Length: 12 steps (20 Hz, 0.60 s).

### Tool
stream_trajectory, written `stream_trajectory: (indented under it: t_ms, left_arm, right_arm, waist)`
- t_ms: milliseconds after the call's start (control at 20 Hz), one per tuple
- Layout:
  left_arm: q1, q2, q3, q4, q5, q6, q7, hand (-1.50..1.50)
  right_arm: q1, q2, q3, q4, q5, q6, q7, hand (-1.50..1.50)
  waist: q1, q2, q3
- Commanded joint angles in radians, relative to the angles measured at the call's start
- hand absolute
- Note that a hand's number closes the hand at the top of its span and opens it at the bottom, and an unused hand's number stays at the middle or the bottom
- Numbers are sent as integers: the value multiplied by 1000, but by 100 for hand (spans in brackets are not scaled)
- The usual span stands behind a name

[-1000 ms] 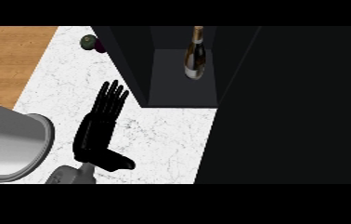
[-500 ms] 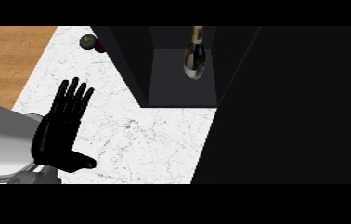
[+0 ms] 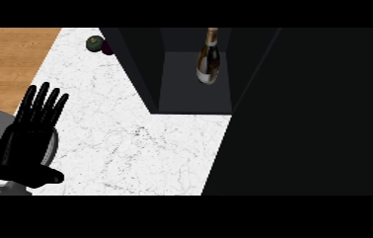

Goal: Pick up the wine, place it into the cabinet and close the cabinet

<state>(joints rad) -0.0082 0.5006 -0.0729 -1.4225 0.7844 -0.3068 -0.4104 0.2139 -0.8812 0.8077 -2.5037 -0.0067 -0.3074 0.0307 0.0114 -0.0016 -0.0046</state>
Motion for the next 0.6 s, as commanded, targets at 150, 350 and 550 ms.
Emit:
stream_trajectory:
  t_ms: [150, 350, 550]
  left_arm:
    - [-7, 61, 51, 27, 38, -65, 28, -150]
    - [-44, 70, 56, 27, 64, -76, 59, -150]
    - [-52, 85, 70, 39, 80, -93, 73, -150]
  right_arm:
    - [-82, 155, 110, -157, -31, -7, 121, 150]
    - [-143, 204, 89, -104, -94, 20, 147, 150]
    - [-199, 253, 65, -83, -103, 30, 196, 150]
  waist:
    - [8, 2, -1]
    - [31, 11, -2]
    - [38, 9, -3]
